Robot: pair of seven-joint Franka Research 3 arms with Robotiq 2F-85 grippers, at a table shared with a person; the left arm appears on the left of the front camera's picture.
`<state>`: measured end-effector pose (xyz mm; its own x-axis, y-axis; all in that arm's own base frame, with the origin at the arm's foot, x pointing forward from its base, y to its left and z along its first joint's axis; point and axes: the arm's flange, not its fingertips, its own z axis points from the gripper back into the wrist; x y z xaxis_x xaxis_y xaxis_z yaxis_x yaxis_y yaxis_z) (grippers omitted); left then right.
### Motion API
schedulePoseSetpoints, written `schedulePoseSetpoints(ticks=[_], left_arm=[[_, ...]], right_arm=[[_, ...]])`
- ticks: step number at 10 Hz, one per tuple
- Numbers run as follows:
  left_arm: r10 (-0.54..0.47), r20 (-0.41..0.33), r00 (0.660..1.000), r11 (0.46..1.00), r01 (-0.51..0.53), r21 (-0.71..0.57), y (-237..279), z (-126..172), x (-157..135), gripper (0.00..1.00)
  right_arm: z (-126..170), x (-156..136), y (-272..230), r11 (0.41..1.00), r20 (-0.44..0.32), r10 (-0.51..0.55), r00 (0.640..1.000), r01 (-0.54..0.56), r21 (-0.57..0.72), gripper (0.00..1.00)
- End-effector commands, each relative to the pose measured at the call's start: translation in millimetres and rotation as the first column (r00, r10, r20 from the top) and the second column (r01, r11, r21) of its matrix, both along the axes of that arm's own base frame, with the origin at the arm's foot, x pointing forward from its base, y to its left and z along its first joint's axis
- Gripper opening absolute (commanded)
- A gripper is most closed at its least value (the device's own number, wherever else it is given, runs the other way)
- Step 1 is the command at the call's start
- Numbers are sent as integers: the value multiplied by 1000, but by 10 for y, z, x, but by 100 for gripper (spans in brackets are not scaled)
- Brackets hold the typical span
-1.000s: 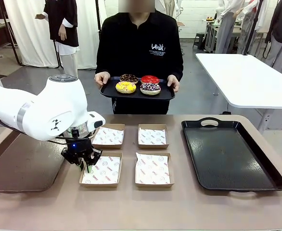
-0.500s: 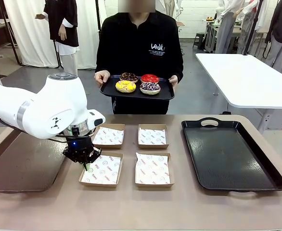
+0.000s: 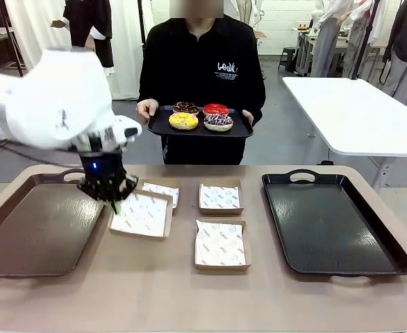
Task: Individually package the donuts and arrange them on the tray.
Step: Pick up one Paper togo box.
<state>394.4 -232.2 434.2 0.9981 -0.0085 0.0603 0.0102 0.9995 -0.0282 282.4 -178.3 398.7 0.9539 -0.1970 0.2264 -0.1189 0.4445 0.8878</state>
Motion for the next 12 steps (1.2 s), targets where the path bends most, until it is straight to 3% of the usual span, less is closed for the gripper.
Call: schedulePoseSetpoints(ticks=[1, 4, 7, 9, 10, 12], left_arm=[[-24, -2, 1000, 1000, 24, 0, 46, 282, 287, 0], [-67, -43, 997, 996, 69, 49, -38, 496, 857, 0], [-108, -27, 994, 994, 108, 23, -119, 509, 1281, 0], [-88, -8, 996, 996, 88, -1, -73, 481, 1339, 0], [-53, 15, 998, 998, 54, -37, -66, 414, 1209, 0], [-88, -17, 996, 996, 88, 0, -108, 451, 1341, 0]], right_arm=[[-13, 2, -1, 1000, 4, -2, 1000, 2, 6, 100], [-13, 2, -1, 1000, 4, -2, 1000, 2, 6, 100], [-13, 2, -1, 1000, 4, -2, 1000, 2, 6, 100], [-13, 2, -1, 1000, 4, -2, 1000, 2, 6, 100], [-13, 2, -1, 1000, 4, -2, 1000, 2, 6, 100], [-13, 2, -1, 1000, 4, -2, 1000, 2, 6, 100]])
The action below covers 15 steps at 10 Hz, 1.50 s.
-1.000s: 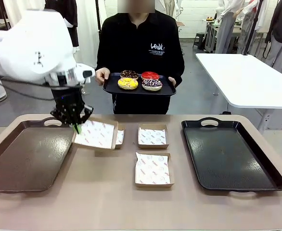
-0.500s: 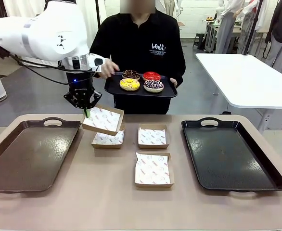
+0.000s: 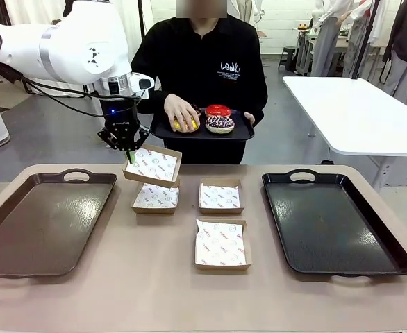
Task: Individually package the donuts and arrange them on the tray.
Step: Pick up one Paper togo box, then place the picked Paper togo box on the Handle tray while simultaneously picking up another Paper togo box from the table with the other hand.
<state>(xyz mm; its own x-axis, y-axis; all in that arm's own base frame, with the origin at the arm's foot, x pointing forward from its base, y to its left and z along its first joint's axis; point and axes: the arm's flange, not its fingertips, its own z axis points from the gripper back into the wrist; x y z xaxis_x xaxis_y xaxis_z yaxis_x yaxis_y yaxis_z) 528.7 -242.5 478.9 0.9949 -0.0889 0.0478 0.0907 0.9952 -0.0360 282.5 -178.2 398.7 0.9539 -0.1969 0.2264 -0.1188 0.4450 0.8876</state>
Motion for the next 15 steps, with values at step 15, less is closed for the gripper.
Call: schedulePoseSetpoints(ticks=[15], left_arm=[[-7, -4, 1000, 1000, 7, 8, -5, 3, -2, 0]], right_arm=[[-14, 1, -1, 1000, 4, -2, 1000, 2, 6, 100]])
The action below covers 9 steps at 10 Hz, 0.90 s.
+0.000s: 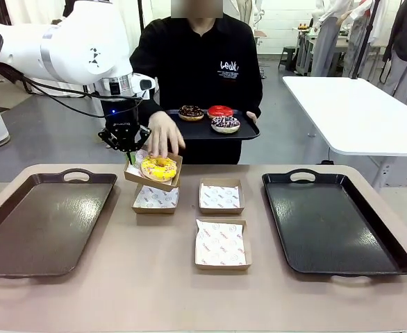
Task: Individually package the donuts and arrange them on the tray.
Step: Place the picked Paper togo box on the Handle tray while simultaneously picking up another Paper togo box from the table with the other hand.
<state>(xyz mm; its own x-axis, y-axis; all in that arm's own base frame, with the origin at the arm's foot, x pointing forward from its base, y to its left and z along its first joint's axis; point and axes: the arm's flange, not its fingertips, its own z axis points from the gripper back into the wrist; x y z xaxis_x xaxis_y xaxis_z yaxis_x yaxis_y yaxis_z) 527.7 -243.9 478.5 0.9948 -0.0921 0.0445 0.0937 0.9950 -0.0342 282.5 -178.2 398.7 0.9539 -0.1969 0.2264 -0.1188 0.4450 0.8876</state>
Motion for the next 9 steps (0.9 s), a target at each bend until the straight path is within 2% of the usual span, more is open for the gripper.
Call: schedulePoseSetpoints(ticks=[1, 9], left_arm=[[-4, 0, 1000, 1000, 4, 6, 9, 7, 8, 0], [-4, 0, 1000, 1000, 4, 6, 9, 7, 8, 0]], right_arm=[[-14, 1, -1, 1000, 4, -2, 1000, 2, 6, 100], [-14, 1, -1, 1000, 4, -2, 1000, 2, 6, 100]])
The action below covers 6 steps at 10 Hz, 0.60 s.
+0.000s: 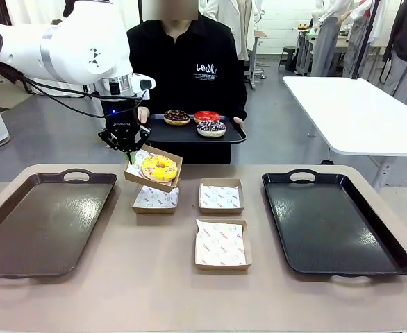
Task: Individually package the donuts and arrange them on the tray.
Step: Place the picked Paper togo box on the Handle tray while simultaneously picking up another Paper togo box from the table with the other hand.
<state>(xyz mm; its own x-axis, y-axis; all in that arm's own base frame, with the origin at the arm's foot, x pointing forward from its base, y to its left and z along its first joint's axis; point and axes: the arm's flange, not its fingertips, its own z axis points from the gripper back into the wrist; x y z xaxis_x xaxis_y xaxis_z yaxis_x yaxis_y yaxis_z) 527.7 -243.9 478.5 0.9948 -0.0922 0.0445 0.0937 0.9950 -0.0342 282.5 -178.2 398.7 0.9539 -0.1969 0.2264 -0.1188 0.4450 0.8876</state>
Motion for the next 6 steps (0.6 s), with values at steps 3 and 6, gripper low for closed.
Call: schedulePoseSetpoints(ticks=[3, 6], left_arm=[[0, 0, 1000, 1000, 0, 0, 0, 0, 0, 1], [-44, 35, 998, 999, 44, 13, 521, 259, -220, 1]], right_arm=[[99, 76, 105, 998, 12, 45, 999, -45, -53, 100], [470, 376, 778, 968, -32, 134, 990, -138, -208, 100]])
